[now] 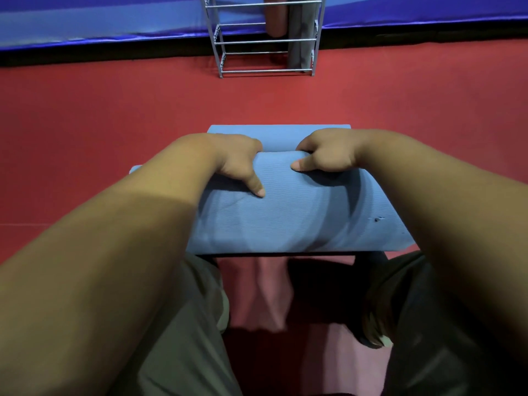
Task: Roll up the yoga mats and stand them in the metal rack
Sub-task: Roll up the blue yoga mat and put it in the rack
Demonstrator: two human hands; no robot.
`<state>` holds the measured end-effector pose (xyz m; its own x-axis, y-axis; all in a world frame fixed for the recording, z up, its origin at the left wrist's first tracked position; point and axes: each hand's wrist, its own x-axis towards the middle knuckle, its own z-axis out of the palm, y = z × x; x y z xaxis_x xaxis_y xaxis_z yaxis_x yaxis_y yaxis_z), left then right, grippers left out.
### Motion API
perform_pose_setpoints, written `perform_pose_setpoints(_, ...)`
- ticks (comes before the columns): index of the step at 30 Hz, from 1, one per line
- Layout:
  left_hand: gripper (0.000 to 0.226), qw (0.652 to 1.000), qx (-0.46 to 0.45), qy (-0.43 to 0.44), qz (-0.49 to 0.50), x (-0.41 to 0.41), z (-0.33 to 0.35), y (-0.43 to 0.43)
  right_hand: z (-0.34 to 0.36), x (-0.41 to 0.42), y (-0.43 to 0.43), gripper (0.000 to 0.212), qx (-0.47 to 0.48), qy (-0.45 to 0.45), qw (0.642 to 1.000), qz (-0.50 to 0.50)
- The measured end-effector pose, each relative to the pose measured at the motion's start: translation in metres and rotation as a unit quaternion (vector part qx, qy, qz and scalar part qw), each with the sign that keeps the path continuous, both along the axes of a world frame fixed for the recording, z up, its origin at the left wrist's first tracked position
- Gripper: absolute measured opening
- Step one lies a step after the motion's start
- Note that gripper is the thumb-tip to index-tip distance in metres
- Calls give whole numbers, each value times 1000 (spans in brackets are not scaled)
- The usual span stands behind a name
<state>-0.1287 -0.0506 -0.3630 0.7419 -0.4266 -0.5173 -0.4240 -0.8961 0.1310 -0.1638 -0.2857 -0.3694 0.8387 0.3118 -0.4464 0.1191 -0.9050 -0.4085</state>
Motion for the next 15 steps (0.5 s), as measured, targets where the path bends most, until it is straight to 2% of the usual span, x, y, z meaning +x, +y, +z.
perform_pose_setpoints(2,78,1000,10,-21,-5,-6,4,-1,7,-6,4,51,19,21,1000,-11)
perform_pose_setpoints(4,67,999,5,-33,-1,-10,8,-1,12,-13,9,68,5,24,1000,5)
perform_pose_setpoints(6,61,1000,-3,-22,8,-15,12,1,13,-21,14,75,-40,-9,999,36)
perform_pose_setpoints(9,57,1000,-3,1,6,-27,17,2,11,-32,19,66,-75,-50,995,47)
perform_pose_setpoints(15,56,1000,-14,19,3,-46,31,2,33,-47,14,48,-83,14,996,39)
